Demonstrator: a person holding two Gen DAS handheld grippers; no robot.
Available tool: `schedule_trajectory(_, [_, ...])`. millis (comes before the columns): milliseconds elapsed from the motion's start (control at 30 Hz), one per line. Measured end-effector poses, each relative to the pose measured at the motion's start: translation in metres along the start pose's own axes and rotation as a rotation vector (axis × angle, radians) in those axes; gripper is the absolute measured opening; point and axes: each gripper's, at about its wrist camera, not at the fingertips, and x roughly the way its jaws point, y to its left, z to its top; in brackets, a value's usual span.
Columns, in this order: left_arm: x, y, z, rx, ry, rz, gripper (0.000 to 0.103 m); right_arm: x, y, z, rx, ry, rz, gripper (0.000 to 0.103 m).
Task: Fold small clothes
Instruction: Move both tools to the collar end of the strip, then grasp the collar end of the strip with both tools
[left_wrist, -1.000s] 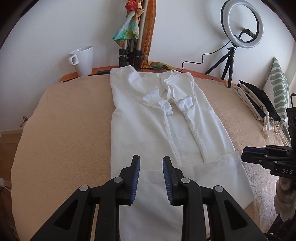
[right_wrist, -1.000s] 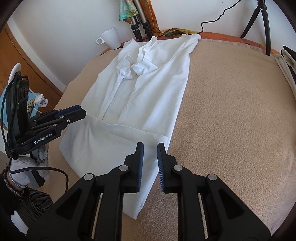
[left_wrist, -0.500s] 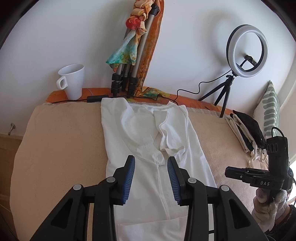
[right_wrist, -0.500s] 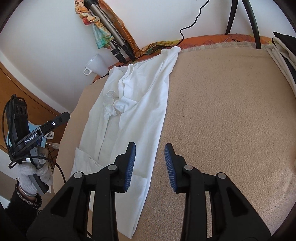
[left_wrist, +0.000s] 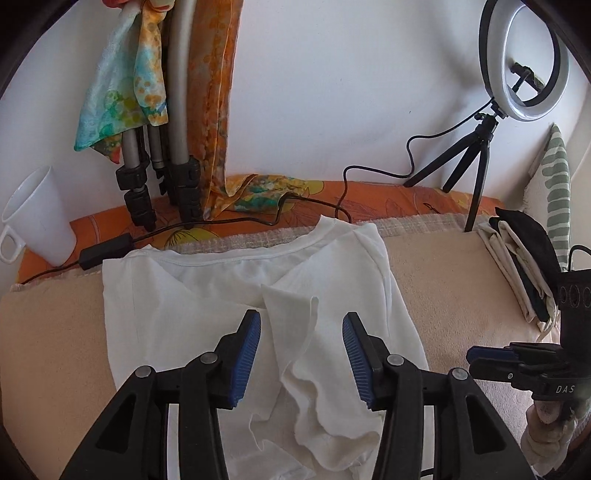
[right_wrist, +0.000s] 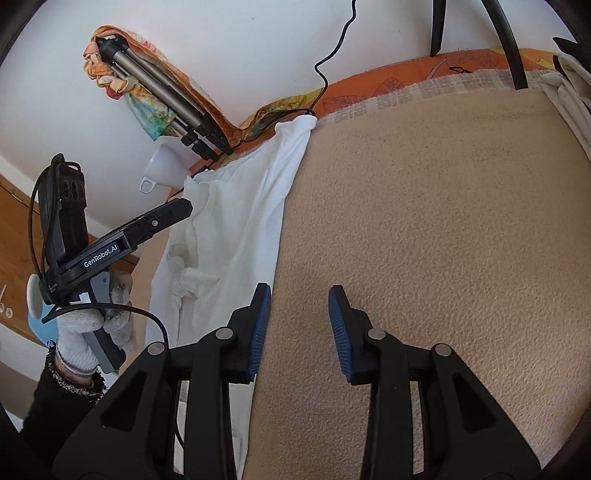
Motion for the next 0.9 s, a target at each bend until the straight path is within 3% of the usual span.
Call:
schedule_trajectory(100, [0.017, 0.008, 0.000, -0.032, 0.023, -0.008, 0.042, 0.008, -0.005, 0.016, 0.001, -0.008, 0.018, 0.035])
schedule_trajectory(167, [0.023, 0.011, 0.000, -0.037, 0.022, 0.014, 0.022, 0.013, -0.008, 0.027, 0.005, -0.015, 0.026, 0.035])
schedule_trajectory(200, [0.025, 0.014, -0.001, -0.044, 0.015, 0.013, 0.019, 0.017, -0.009, 0.034, 0.009, -0.018, 0.028, 0.034])
schedule_trajectory(267, [0.024, 0.016, -0.003, -0.055, -0.015, 0.029, 0.002, 0.024, -0.010, 0.047, 0.015, -0.023, 0.032, 0.034])
schedule_trajectory(433, [0.018, 0.030, -0.011, -0.138, -0.067, 0.049, 0.000, 0.051, -0.008, 0.083, 0.004, -0.014, 0.004, 0.034])
schedule_trajectory(700, [0.022, 0.028, -0.010, -0.123, -0.069, 0.062, 0.000, 0.086, 0.009, 0.121, -0.065, -0.029, -0.040, 0.034])
schedule_trajectory(767, [0.023, 0.028, -0.010, -0.125, -0.069, 0.059, 0.001, 0.092, 0.017, 0.122, -0.104, -0.024, -0.072, 0.024])
schedule_trajectory(800, [0.024, 0.029, -0.009, -0.127, -0.069, 0.058, 0.001, 0.096, 0.021, 0.124, -0.126, -0.011, -0.097, 0.010])
schedule_trajectory(900, [0.024, 0.029, -0.009, -0.127, -0.070, 0.052, 0.005, 0.096, 0.038, 0.133, -0.222, -0.034, -0.245, 0.007])
